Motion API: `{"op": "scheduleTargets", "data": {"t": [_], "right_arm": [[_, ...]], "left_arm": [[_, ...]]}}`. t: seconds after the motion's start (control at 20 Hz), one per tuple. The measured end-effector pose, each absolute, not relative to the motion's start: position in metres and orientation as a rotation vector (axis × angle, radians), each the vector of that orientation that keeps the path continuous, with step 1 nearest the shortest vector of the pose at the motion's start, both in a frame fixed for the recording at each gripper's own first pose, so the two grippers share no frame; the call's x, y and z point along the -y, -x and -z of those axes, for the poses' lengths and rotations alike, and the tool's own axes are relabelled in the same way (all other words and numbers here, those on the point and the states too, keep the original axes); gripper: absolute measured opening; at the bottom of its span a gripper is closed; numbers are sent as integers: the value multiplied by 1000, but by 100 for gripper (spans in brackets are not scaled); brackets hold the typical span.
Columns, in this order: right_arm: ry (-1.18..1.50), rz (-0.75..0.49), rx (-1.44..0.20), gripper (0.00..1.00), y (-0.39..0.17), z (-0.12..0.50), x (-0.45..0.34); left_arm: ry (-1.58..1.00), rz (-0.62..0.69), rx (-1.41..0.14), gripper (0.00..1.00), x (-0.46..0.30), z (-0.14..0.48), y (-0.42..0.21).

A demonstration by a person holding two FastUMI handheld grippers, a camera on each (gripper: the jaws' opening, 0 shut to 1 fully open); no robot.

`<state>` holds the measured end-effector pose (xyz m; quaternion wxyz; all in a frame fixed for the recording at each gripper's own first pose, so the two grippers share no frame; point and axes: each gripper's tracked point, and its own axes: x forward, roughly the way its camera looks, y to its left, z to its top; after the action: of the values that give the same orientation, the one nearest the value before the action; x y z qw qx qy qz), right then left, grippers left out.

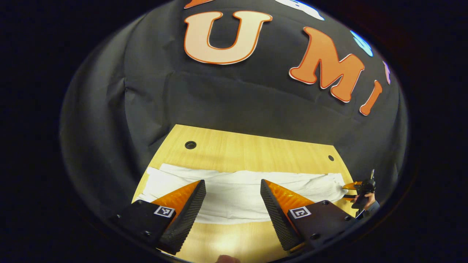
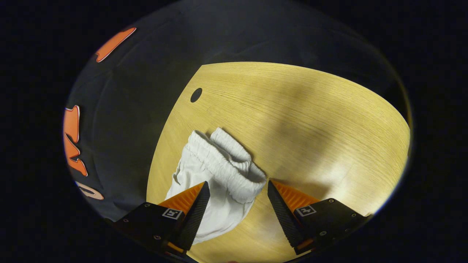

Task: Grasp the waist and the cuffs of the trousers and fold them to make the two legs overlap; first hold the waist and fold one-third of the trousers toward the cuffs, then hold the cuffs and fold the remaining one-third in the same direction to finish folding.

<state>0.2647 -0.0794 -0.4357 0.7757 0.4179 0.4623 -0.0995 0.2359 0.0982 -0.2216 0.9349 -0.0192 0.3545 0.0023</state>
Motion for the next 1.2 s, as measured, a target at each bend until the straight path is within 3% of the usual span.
{"op": "scheduleTargets", "data": {"t": [0.1,0.2,0.35,0.45,0.65,1.2], "right_arm": [[-939,225,-964,93,-275,441,81],[-1007,239,-926,80,-286,446,82],[-1135,260,-850,41,-290,458,81],[-1167,251,-818,24,-293,456,80],[-1166,237,-804,16,-295,453,79],[-1314,41,-621,16,-290,428,109]], "left_arm": [[38,12,-736,98,-81,228,-228],[24,18,-760,98,-69,237,-221],[-2,18,-798,98,-58,254,-211],[-8,20,-807,100,-50,261,-210],[46,23,-814,98,-37,265,-206],[50,20,-786,100,-32,259,-185]]}}
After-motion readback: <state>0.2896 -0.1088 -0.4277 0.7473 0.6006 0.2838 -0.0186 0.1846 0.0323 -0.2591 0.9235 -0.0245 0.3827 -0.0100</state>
